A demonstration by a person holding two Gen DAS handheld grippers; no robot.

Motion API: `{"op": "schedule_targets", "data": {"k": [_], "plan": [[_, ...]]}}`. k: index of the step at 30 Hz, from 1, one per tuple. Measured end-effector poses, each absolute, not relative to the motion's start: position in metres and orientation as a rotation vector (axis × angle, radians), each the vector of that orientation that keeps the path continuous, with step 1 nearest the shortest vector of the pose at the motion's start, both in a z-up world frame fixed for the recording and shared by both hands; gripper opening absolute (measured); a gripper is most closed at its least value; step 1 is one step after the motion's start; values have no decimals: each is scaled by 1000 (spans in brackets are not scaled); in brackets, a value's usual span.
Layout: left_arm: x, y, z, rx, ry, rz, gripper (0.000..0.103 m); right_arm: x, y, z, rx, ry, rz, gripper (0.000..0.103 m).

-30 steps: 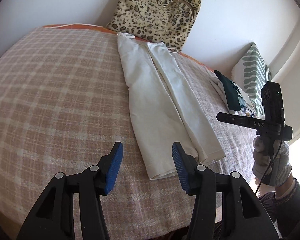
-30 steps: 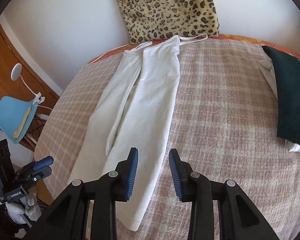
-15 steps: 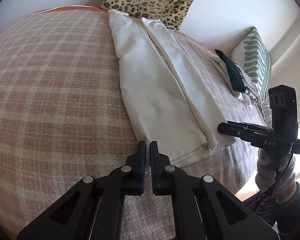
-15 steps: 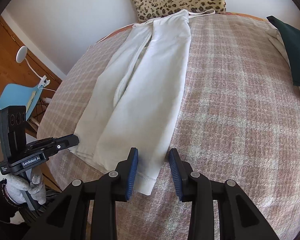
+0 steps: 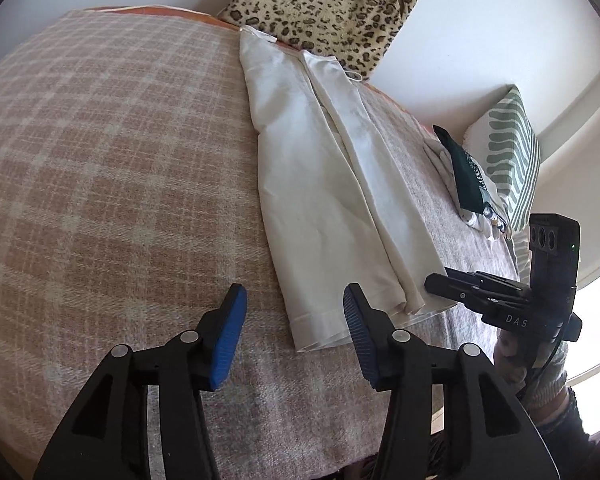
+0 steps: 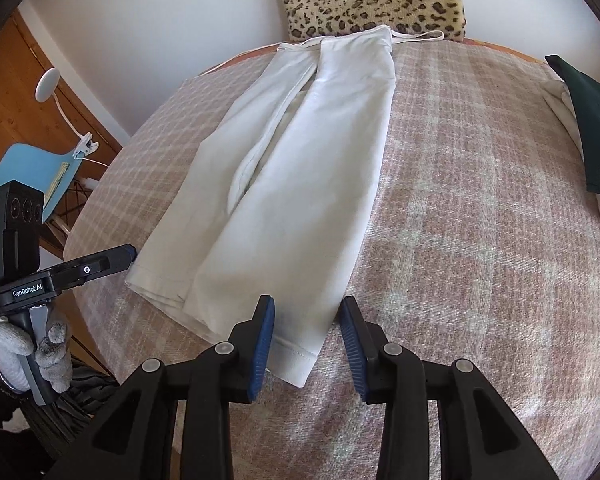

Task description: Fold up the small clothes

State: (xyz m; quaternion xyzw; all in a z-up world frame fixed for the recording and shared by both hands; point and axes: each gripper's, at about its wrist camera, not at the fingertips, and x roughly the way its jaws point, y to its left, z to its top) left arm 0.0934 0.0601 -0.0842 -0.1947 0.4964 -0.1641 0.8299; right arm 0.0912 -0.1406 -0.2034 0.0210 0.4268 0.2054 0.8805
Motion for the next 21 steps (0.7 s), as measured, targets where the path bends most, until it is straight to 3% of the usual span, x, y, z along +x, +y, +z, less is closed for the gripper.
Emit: {"op": "schedule_targets", "data": {"k": [6, 7, 8, 16, 19, 21], "plan": [[98, 40, -83, -305, 1040, -327, 46, 91, -138, -203, 27, 886, 423, 37], [99, 35, -84, -278, 1038, -349, 27, 91, -137, -203, 22, 885, 419, 37], [100, 30, -88, -256, 1056, -359, 3, 91, -135, -203, 15, 883, 417, 37], [94, 55, -90, -306, 1031, -337, 2, 87, -139, -203, -16, 873, 401, 20], [91, 54, -91, -308, 1034, -349, 2, 86, -143, -204, 19, 880, 418, 22], [90, 56, -89, -315, 1036, -350, 2, 84, -146, -203, 58, 896, 448, 34]]}}
